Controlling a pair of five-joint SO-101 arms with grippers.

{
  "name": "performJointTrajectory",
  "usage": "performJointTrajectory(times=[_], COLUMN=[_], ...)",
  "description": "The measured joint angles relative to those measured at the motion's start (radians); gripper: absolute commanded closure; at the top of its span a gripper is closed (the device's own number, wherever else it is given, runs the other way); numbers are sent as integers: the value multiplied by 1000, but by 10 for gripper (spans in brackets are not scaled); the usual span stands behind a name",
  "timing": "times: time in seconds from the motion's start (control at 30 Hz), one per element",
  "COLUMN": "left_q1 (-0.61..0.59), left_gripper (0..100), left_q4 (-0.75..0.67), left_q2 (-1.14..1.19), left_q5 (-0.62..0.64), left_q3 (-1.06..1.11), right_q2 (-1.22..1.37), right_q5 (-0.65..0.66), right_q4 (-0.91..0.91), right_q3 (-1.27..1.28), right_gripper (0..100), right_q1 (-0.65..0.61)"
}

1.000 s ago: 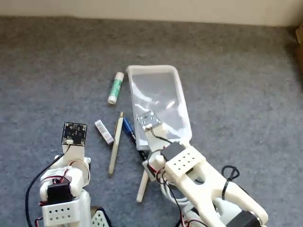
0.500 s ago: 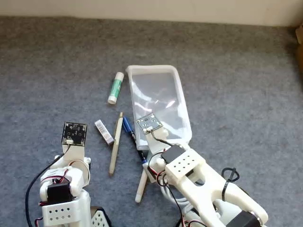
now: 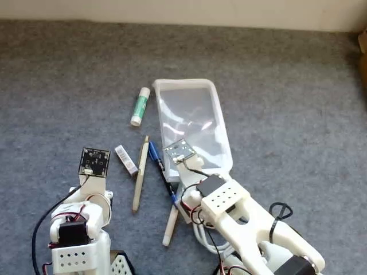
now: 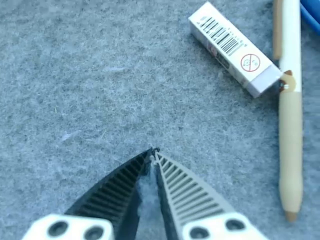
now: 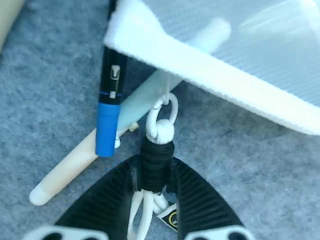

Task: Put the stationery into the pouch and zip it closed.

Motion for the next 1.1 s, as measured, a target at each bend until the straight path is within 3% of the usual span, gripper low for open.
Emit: performJointTrajectory(times=[0.3,0.5,0.63,0.73,0.8,0.93,1.1], left_q1=[-8,-8,-3,55,103,181,295], left_gripper=[993,986,853,725,691,697,694], left_q4=[-5,-127,-157,-160,-163,-163,-130], left_q2=[-3,-5,-5,-5,-5,-5,-5], left_q5=[0,0,0,0,15,155,203], left_q3=[-60,-169,-213,-241,-247,-265,-310], right_q2=[0,2,2,2,2,2,2], right_q5=[6,6,48,61,63,63,63], right_q4=[144,212,265,313,345,407,463], right_q3=[-196,-327,-410,-483,-528,-603,-664], right_gripper=[993,993,993,993,993,993,993], right_q1=[8,8,8,8,8,8,8])
